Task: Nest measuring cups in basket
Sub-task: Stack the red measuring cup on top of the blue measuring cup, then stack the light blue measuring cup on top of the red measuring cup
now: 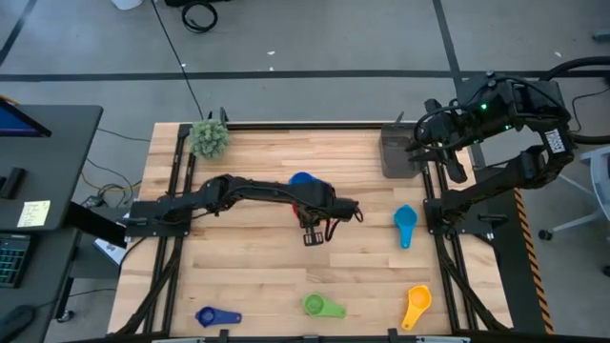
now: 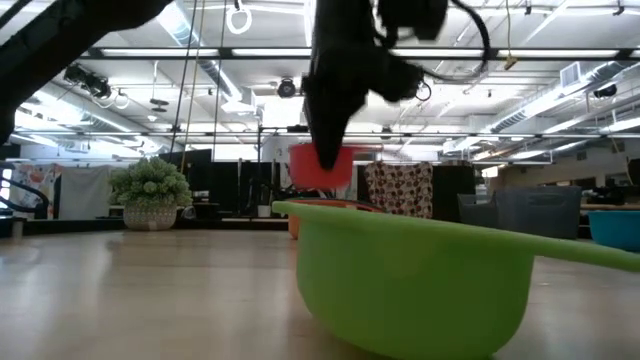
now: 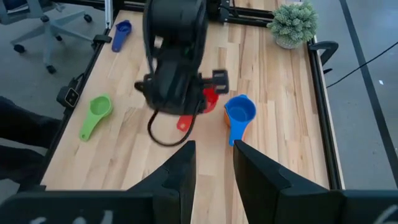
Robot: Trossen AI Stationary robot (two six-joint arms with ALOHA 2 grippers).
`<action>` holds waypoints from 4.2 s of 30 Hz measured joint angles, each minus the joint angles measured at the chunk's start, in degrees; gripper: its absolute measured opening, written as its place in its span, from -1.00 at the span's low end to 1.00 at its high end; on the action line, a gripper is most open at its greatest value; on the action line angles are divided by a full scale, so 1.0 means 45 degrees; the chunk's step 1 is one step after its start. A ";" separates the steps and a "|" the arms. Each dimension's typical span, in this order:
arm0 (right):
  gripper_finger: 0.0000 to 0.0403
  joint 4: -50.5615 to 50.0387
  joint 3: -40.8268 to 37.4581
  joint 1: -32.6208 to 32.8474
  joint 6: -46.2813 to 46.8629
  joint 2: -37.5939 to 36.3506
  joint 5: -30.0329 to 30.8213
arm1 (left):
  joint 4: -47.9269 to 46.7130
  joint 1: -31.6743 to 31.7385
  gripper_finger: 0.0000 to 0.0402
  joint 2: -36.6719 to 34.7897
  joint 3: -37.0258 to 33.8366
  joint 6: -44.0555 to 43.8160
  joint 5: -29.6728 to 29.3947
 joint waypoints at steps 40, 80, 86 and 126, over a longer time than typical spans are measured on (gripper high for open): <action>-0.44 0.0117 0.0000 -0.0015 0.0146 0.0135 0.0652 | 0.2038 0.3328 -0.62 -0.0133 -0.1938 0.1082 0.0636; -0.44 -0.0048 -0.3182 -0.0024 0.2707 -0.1795 -0.1368 | -0.0597 -0.1524 -0.47 -0.8113 0.0015 -0.4812 -0.2514; -0.44 -0.0044 -0.4679 -0.0024 0.3933 -0.1890 -0.0998 | -0.0597 -0.2637 -0.46 -0.8074 0.0005 -0.4981 -0.3069; -0.40 0.3823 -1.4446 0.0078 1.2087 0.2315 -0.0491 | -0.0597 -0.3739 -0.46 -0.8254 0.0005 -0.2600 -0.3446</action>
